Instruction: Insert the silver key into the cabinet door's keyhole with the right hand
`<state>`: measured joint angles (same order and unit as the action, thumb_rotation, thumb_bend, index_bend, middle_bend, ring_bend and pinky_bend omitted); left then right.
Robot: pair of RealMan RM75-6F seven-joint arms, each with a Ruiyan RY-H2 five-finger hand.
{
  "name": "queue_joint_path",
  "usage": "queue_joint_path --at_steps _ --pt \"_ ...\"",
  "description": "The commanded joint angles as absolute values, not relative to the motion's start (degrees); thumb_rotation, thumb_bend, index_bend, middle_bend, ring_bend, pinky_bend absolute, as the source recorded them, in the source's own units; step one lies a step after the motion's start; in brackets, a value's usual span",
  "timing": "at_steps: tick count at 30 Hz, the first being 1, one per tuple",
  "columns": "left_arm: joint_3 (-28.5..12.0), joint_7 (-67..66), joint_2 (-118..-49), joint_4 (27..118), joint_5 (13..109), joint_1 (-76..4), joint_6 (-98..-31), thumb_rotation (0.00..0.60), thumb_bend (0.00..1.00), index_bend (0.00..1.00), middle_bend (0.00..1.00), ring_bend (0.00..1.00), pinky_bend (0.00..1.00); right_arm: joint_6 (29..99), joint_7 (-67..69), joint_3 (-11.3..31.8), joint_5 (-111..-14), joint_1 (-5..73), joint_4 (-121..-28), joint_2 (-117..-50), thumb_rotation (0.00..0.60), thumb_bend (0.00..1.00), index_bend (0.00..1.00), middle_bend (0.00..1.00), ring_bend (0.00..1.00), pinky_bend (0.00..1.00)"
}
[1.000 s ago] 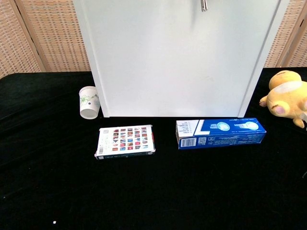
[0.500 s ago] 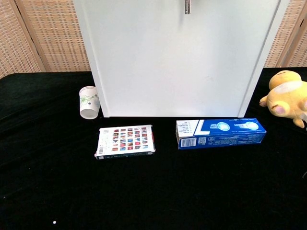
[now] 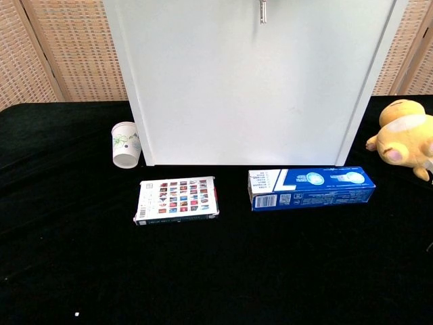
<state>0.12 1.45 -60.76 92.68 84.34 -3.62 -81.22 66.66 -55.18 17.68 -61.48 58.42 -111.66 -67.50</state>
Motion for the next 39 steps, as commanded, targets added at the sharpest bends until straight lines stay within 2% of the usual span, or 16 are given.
queue_joint_path --at_steps 1,23,25,29,31,39 --pt "0.1 1.4 -60.8 92.6 84.3 -3.6 -81.3 0.600 0.00 0.00 0.00 0.00 0.00 66.8 -55.3 17.7 -61.2 58.6 -111.5 -67.7 0.600 0.62 0.67 0.90 0.91 1.00" --pt "0.0 1.5 -60.8 92.5 84.0 -3.7 -81.1 0.600 0.00 0.00 0.00 0.00 0.00 68.8 -57.3 17.5 -60.7 59.9 -109.7 -69.8 0.600 0.60 0.67 0.90 0.91 1.00" --pt "0.0 1.5 -60.7 92.5 84.0 -3.7 -81.1 0.600 0.00 0.00 0.00 0.00 0.00 69.2 -57.8 17.6 -60.6 60.0 -109.6 -70.1 0.600 0.57 0.67 0.90 0.91 1.00" --pt "0.1 1.7 -60.7 92.5 84.1 -3.6 -81.3 0.600 0.00 0.00 0.00 0.00 0.00 70.6 -59.2 17.7 -60.4 60.2 -108.8 -70.8 0.600 0.41 0.67 0.90 0.91 1.00" --pt "0.1 1.7 -60.7 92.4 84.1 -3.6 -81.2 0.600 0.00 0.00 0.00 0.00 0.00 71.1 -59.6 17.6 -60.6 60.2 -108.6 -71.0 0.600 0.37 0.67 0.90 0.91 1.00" --pt "0.1 1.6 -60.8 92.4 84.2 -3.7 -81.1 0.600 0.00 0.00 0.00 0.00 0.00 72.1 -59.5 17.8 -61.2 59.9 -109.0 -71.0 0.600 0.36 0.67 0.91 0.91 1.00"
